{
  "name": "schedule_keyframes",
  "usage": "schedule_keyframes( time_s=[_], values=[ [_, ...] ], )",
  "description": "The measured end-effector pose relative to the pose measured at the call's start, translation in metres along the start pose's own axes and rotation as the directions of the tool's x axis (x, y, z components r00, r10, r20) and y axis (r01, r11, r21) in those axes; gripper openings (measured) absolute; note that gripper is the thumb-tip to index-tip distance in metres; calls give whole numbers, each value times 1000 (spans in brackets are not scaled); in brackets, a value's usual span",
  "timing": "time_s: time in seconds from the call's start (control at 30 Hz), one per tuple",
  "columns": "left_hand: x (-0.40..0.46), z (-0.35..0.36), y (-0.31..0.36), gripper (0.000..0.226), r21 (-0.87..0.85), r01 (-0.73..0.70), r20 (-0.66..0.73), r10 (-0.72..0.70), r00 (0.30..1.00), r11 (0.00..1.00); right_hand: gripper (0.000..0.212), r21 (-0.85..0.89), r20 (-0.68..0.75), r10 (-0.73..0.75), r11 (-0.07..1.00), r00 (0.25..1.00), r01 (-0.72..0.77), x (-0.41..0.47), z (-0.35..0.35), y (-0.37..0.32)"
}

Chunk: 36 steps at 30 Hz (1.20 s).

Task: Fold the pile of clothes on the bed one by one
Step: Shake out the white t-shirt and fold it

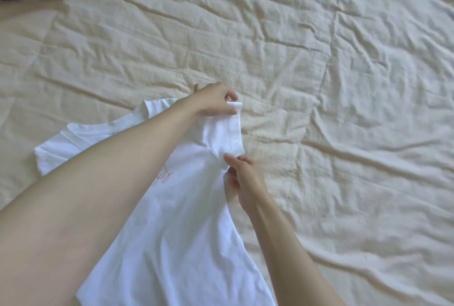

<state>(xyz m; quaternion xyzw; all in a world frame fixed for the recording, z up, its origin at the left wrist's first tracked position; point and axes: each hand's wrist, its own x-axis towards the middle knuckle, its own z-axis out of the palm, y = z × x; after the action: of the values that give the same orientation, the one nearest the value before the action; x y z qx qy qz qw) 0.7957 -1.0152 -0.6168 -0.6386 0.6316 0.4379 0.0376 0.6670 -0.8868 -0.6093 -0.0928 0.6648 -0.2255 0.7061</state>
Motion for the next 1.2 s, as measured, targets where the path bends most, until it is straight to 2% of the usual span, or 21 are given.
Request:
schedule_keyframes(
  time_s=[0.1,0.2,0.27,0.3,0.33,0.4,0.43,0.47,0.5,0.57,0.6,0.67,0.7,0.77,0.83,0.93,1.0,1.03,1.1,1.17,1.2],
  values=[
    [1,-6,9,25,21,-47,-40,48,998,999,29,118,26,-2,993,1000,-1,0,6,-2],
    [-17,-12,5,19,-119,-100,-134,83,987,988,15,171,-52,-84,981,995,91,-1,9,-3],
    [-42,-14,-5,20,-229,-157,-227,104,968,961,12,31,-125,-271,961,955,276,-2,9,1],
    [-57,-14,-12,20,-261,-180,-276,105,956,948,14,-127,-139,-423,904,895,408,-4,9,5],
    [-73,-13,-21,21,-302,-193,-308,96,946,934,17,-304,-116,-596,783,795,543,-7,8,10],
    [-109,-10,-44,31,-370,-174,-304,58,951,913,22,-564,69,-847,403,528,720,-12,6,27],
    [-124,-7,-58,37,-383,-139,-276,30,961,913,25,-639,205,-883,206,423,741,-12,3,37],
    [-139,-4,-73,43,-394,-82,-232,-13,973,915,27,-685,339,-865,42,369,727,-11,0,45],
    [-150,1,-87,47,-413,-8,-186,-75,980,911,28,-714,451,-814,-82,366,696,-9,-4,54],
    [-162,10,-110,53,-454,112,-169,-209,963,884,27,-745,569,-697,-211,437,633,-7,-10,66],
    [-162,13,-117,51,-468,143,-207,-266,942,872,25,-753,582,-659,-214,477,623,-7,-11,68],
    [-151,16,-120,38,-472,161,-324,-340,883,867,23,-767,549,-655,-149,519,624,-10,-9,67],
    [-141,16,-116,27,-462,148,-363,-339,868,874,25,-774,527,-674,-131,517,619,-11,-5,64],
    [-116,15,-103,12,-451,129,-334,-300,894,883,32,-779,535,-684,-171,496,604,-12,3,58],
    [-89,15,-88,21,-479,125,-241,-267,933,869,40,-766,594,-621,-243,512,595,-12,11,55],
    [-59,18,-76,43,-493,110,-271,-272,924,863,51,-748,663,-422,-329,619,577,-5,15,56],
    [-48,23,-75,45,-475,111,-325,-292,900,873,57,-749,652,-284,-387,703,537,5,11,55],
    [-48,26,-77,40,-460,97,-362,-286,887,883,59,-740,649,-243,-423,721,524,9,10,55],
    [-52,31,-81,11,-513,74,-385,-307,871,855,60,-714,668,-226,-463,709,525,16,9,56],
    [-62,34,-87,32,-516,59,-401,-302,865,854,59,-708,696,-279,-422,662,566,14,8,56],
    [-71,36,-89,40,-471,66,-408,-283,868,880,57,-724,689,-340,-355,640,591,9,7,58]
  ],
)
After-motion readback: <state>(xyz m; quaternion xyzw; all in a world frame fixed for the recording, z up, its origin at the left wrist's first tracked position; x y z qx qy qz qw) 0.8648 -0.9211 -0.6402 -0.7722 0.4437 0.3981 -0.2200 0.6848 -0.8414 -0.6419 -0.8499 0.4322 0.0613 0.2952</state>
